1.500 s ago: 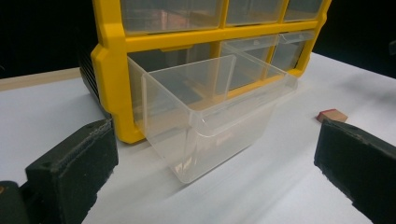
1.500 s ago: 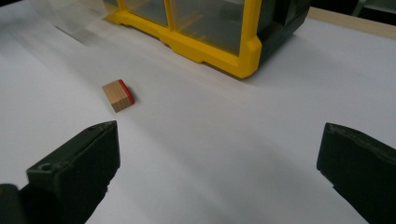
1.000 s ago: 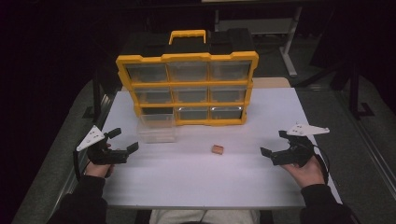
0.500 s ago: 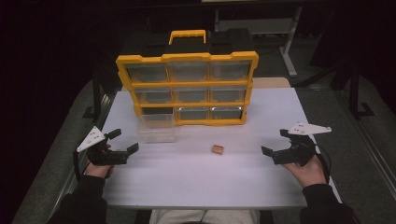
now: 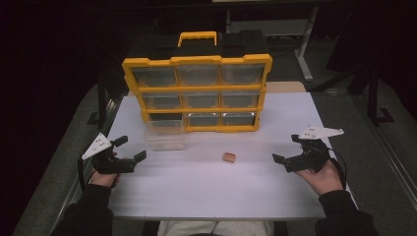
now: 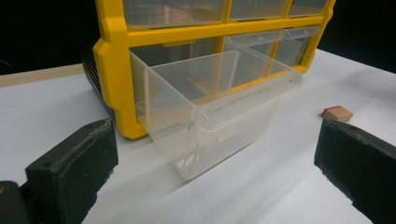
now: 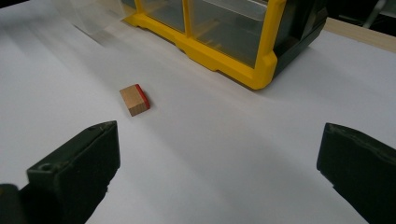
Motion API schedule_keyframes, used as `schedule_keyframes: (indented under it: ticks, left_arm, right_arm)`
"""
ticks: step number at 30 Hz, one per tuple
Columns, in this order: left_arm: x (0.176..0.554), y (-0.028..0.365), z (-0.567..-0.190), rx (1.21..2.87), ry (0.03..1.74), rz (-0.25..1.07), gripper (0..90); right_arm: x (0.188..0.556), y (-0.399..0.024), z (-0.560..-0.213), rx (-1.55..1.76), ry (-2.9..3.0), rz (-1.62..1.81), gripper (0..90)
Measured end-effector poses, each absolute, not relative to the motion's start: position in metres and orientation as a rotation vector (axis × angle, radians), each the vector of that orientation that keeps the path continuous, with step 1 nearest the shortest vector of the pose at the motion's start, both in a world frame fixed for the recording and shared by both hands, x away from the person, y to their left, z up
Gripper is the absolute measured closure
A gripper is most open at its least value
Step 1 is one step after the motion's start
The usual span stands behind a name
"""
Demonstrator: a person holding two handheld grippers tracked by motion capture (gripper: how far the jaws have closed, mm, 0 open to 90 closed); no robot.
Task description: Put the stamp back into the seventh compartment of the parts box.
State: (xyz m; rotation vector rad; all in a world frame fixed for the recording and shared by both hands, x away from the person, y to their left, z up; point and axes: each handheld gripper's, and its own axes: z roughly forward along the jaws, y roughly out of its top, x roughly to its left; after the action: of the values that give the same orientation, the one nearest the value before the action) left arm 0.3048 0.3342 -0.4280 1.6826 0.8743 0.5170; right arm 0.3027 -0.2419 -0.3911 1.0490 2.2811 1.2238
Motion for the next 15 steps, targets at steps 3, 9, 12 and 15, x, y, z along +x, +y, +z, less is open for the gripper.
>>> schedule_keyframes:
  ticks: [3, 9, 12, 15]
  left_arm:
    - [0.305, 0.334, -0.428, 1.68, 0.876, 0.516, 0.0]
    - [0.304, 0.333, -0.428, 1.682, 0.876, 0.515, 0.0]
    - [0.304, 0.333, -0.428, 1.682, 0.876, 0.514, 0.0]
    - [0.304, 0.333, -0.428, 1.685, 0.873, 0.513, 0.0]
  right_arm:
    - [0.304, -0.24, -0.391, 1.043, 2.294, 1.217, 0.0]
    - [0.309, -0.236, -0.389, 1.035, 2.317, 1.205, 0.0]
    - [0.311, -0.233, -0.386, 1.013, 2.332, 1.196, 0.0]
    - [0.312, -0.23, -0.383, 1.005, 2.345, 1.193, 0.0]
